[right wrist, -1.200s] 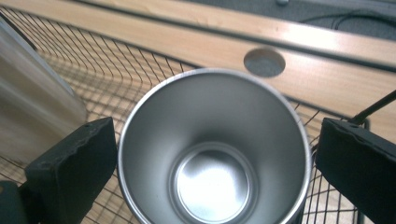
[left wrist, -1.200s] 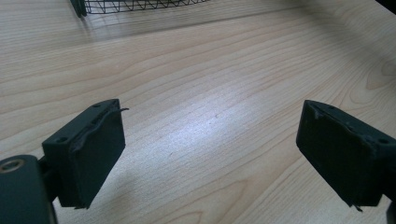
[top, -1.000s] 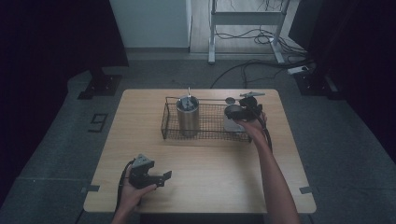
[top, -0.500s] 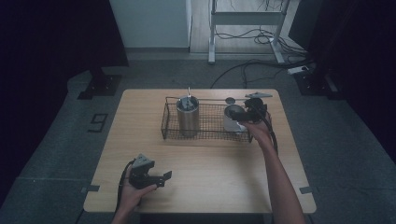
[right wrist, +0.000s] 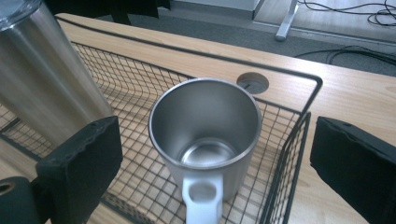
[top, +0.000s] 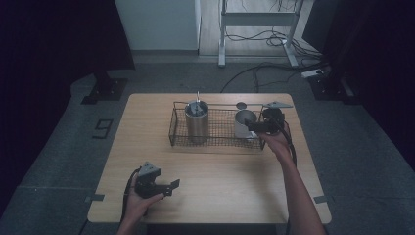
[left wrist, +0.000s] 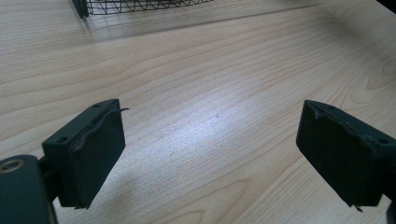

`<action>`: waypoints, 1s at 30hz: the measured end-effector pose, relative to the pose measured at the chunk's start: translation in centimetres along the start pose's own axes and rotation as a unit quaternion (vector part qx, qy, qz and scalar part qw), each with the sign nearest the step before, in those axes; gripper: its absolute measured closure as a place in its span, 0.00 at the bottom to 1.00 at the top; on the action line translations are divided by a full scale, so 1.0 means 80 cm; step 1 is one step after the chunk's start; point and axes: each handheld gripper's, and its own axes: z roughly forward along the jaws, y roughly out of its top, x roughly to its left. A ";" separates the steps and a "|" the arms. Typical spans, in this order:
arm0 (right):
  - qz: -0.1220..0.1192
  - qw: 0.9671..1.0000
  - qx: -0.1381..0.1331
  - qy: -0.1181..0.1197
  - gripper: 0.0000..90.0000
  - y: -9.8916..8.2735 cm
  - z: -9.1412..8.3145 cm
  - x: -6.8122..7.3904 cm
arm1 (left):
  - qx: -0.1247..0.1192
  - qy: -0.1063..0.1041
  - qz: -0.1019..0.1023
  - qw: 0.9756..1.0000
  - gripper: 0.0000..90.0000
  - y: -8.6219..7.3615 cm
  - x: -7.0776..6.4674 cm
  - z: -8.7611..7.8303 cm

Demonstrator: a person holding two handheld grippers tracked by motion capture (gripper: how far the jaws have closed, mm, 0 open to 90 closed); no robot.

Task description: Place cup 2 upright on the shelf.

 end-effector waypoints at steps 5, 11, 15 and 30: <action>0.000 1.000 -0.007 0.003 0.05 -0.014 -0.013 -0.006 | 0.003 -0.001 0.004 1.000 0.09 0.000 -0.001 0.001; 0.000 1.000 -0.017 0.008 0.06 -0.029 -0.034 -0.008 | 0.004 0.001 0.002 1.000 0.09 -0.001 0.001 0.002; -0.006 1.000 -0.022 0.010 0.07 -0.042 -0.048 -0.005 | 0.004 0.001 0.001 1.000 0.09 -0.001 0.001 0.002; 0.000 0.999 -0.033 0.015 0.09 -0.116 -0.101 -0.001 | 0.010 0.003 0.004 1.000 0.09 -0.003 -0.001 0.007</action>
